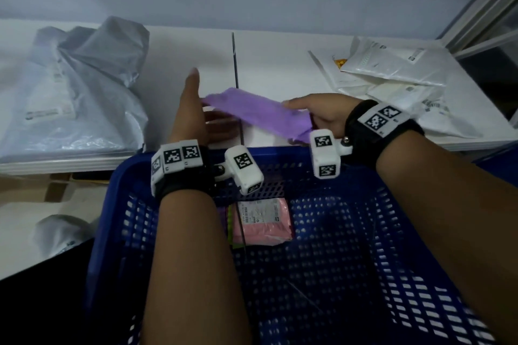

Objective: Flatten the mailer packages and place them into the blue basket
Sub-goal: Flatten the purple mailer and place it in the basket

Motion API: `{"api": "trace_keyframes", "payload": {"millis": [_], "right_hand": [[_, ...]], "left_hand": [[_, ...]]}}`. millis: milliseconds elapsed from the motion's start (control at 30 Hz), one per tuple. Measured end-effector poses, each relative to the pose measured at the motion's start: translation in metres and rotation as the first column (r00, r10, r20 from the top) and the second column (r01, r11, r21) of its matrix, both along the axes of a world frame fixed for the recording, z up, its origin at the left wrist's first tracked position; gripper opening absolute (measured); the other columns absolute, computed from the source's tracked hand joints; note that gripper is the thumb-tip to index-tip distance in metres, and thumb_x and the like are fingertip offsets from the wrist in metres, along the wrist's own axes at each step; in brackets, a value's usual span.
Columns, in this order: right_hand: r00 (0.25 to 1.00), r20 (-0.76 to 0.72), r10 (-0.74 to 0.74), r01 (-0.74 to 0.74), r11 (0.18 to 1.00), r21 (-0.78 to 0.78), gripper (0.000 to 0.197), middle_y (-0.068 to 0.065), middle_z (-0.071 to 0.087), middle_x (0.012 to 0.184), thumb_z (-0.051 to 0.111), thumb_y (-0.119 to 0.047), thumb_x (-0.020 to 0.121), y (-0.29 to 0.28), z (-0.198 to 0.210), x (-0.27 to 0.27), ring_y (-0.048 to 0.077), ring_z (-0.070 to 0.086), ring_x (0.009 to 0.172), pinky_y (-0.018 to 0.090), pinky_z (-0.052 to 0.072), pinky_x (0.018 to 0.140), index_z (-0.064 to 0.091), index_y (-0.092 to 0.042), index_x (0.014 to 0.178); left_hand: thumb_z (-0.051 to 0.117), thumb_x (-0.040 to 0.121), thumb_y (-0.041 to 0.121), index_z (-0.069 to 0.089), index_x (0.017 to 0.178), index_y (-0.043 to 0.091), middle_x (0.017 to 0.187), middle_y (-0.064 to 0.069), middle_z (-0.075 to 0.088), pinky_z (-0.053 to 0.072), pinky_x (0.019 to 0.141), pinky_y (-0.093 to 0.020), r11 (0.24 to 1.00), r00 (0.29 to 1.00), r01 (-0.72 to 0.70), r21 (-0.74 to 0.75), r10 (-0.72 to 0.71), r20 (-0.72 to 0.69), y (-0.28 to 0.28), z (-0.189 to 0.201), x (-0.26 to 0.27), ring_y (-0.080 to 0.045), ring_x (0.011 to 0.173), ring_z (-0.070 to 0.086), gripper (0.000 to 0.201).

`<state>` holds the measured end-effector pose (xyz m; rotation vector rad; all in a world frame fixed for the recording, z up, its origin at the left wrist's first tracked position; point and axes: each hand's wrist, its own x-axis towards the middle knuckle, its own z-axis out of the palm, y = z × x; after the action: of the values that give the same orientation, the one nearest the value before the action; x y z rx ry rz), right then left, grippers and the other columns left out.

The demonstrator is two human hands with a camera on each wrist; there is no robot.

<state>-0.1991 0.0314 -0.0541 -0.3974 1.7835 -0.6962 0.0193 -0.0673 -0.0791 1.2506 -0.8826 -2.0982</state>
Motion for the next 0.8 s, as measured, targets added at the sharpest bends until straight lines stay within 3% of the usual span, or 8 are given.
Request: {"api": "trace_keyframes", "payload": {"millis": [100,200,267,367,467,533,633,800], "right_hand": [[0.986,-0.114,-0.12,0.108,0.988,-0.106,0.062,0.016,0.062,0.117,0.073,-0.009,0.083,-0.009,-0.006,0.003,0.031,0.061,0.102,0.045,0.054,0.091,0.048,0.001,0.138],[0.883,-0.448,-0.143,0.059,0.979,-0.197,0.085,0.004,0.048,0.123,0.07,0.001,0.081,-0.009,-0.009,0.006,0.022,0.049,0.11,0.032,0.046,0.09,0.027,-0.013,0.153],[0.835,-0.549,-0.037,-0.056,0.987,-0.15,0.083,0.001,0.046,0.12,0.068,0.001,0.084,-0.005,-0.013,0.005,0.02,0.047,0.108,0.028,0.043,0.088,0.027,-0.017,0.154],[0.78,-0.619,0.095,-0.166,0.985,-0.057,0.08,0.006,0.054,0.128,0.072,-0.006,0.079,-0.002,-0.016,0.007,0.025,0.055,0.11,0.037,0.051,0.096,0.036,-0.019,0.149],[0.607,-0.752,0.257,-0.217,0.964,0.153,0.074,0.015,0.051,0.132,0.07,-0.022,0.078,-0.005,-0.011,0.009,0.034,0.05,0.121,0.044,0.047,0.101,0.036,-0.015,0.144],[0.433,-0.838,0.333,-0.221,0.94,0.259,0.068,0.019,0.039,0.14,0.064,-0.03,0.082,-0.009,-0.004,0.015,0.038,0.035,0.134,0.046,0.04,0.106,0.036,-0.013,0.141],[0.269,-0.917,0.293,-0.312,0.928,0.205,0.057,0.019,0.036,0.148,0.054,-0.034,0.088,-0.025,-0.003,0.029,0.035,0.026,0.143,0.044,0.034,0.112,0.043,-0.009,0.138],[0.432,-0.805,0.407,-0.581,0.808,0.097,0.057,0.008,0.047,0.143,0.039,-0.054,0.093,-0.058,-0.038,0.064,0.027,0.04,0.136,0.045,0.03,0.113,0.047,-0.019,0.136]], "left_hand": [[0.066,0.088,0.016,0.07,0.1,0.016,0.097,-0.013,0.075,0.061,0.067,-0.044,0.985,0.988,0.059,-0.163,-0.034,0.152,-0.002,-0.008,-0.005,-0.033,0.083,0.072,0.013],[0.058,0.076,-0.006,0.07,0.079,0.016,0.076,-0.013,0.07,0.059,0.072,-0.044,0.949,0.938,0.154,-0.274,-0.054,0.342,-0.006,-0.017,-0.003,-0.03,0.07,0.064,0.025],[0.054,0.08,0.002,0.067,0.073,0.011,0.073,-0.017,0.067,0.056,0.073,-0.04,0.898,0.895,0.145,-0.416,0.06,0.441,-0.01,-0.019,-0.005,-0.029,0.067,0.065,0.017],[0.049,0.073,0.011,0.07,0.075,0.016,0.088,-0.01,0.073,0.047,0.075,-0.025,0.693,0.807,0.163,-0.702,0.316,0.499,-0.014,-0.011,-0.016,-0.024,0.083,0.065,0.022],[0.05,0.072,0.015,0.075,0.083,0.03,0.102,0.0,0.075,0.051,0.088,-0.026,0.621,0.848,0.301,-0.724,0.174,0.501,-0.005,-0.009,-0.042,-0.02,0.099,0.067,0.031],[0.053,0.088,0.016,0.075,0.109,0.028,0.126,-0.004,0.068,0.045,0.105,-0.034,0.528,0.748,0.523,-0.669,0.092,0.658,0.012,-0.025,-0.061,-0.027,0.121,0.06,0.033],[0.035,0.102,0.033,0.042,0.149,0.029,0.162,-0.006,0.028,0.015,0.122,-0.049,0.326,0.549,0.739,-0.59,0.219,0.807,0.038,-0.05,-0.079,-0.032,0.151,0.018,0.048],[0.038,0.097,0.054,-0.001,0.16,0.023,0.167,-0.005,-0.004,-0.002,0.123,-0.052,0.269,0.254,0.903,-0.336,0.298,0.92,0.031,-0.065,-0.081,-0.029,0.153,-0.01,0.08]]}}
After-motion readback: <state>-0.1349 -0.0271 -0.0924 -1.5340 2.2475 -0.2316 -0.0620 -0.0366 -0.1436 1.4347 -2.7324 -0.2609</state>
